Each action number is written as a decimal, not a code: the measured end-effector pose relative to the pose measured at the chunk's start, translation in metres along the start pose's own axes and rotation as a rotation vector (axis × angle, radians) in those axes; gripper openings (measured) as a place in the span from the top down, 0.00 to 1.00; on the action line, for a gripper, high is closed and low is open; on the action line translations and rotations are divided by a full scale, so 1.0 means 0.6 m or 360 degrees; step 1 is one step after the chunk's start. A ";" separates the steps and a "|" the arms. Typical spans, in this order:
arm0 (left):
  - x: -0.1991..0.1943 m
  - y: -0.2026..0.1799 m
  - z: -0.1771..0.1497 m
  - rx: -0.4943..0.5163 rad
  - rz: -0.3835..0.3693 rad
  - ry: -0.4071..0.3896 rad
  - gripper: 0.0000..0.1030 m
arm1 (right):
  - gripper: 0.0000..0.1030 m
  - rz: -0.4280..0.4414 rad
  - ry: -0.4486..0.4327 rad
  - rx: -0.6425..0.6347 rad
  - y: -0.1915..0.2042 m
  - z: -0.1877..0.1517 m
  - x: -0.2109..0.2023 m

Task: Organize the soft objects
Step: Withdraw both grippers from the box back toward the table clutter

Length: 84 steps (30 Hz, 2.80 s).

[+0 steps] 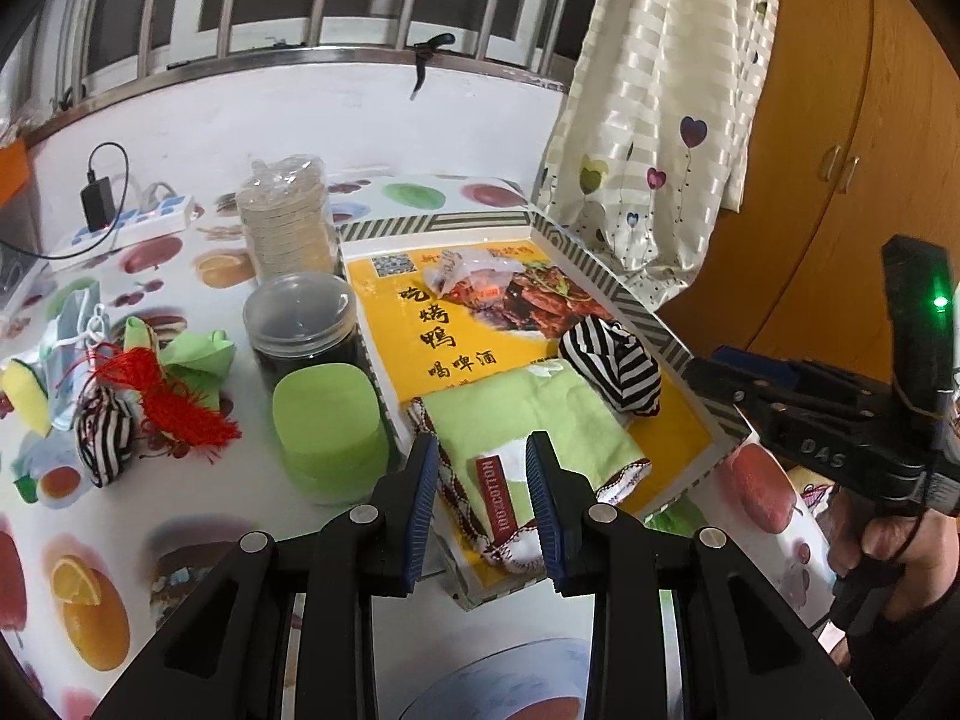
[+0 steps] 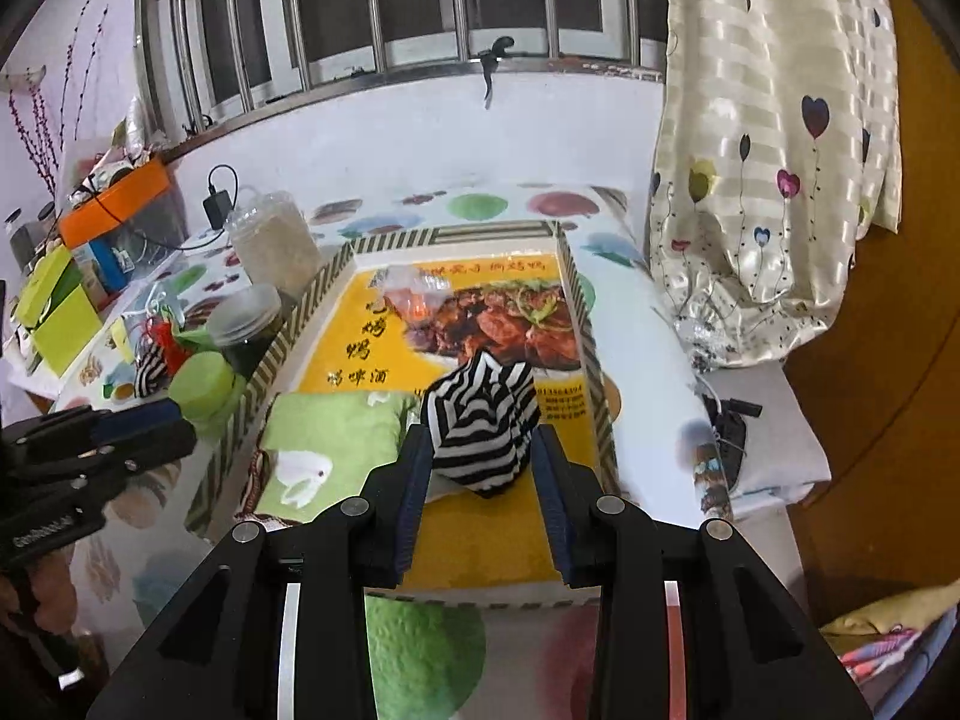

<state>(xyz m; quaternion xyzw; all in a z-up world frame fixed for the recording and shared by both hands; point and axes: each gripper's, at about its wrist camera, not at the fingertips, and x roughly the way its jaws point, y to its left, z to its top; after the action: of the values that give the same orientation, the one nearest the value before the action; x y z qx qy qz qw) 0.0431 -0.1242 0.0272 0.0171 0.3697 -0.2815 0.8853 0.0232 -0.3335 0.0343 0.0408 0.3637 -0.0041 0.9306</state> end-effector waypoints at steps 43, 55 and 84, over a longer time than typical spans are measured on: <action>-0.087 0.159 -0.081 -0.0349 0.0297 -0.0024 0.72 | 0.62 0.0439 -0.0076 -0.0383 0.177 -0.002 -0.005; -0.093 0.180 -0.087 -0.0410 0.0347 -0.0025 0.72 | 0.62 0.0488 -0.0045 -0.0415 0.209 0.000 -0.004; -0.115 0.247 -0.089 -0.0508 0.0499 -0.0058 0.72 | 0.62 0.0657 -0.0038 -0.0604 0.311 0.022 0.016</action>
<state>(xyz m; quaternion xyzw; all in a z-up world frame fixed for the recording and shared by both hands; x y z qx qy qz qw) 0.0452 0.0468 0.0082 -0.0709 0.3864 -0.0786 0.9162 0.0463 -0.1481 0.0514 -0.0612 0.3310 0.2533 0.9069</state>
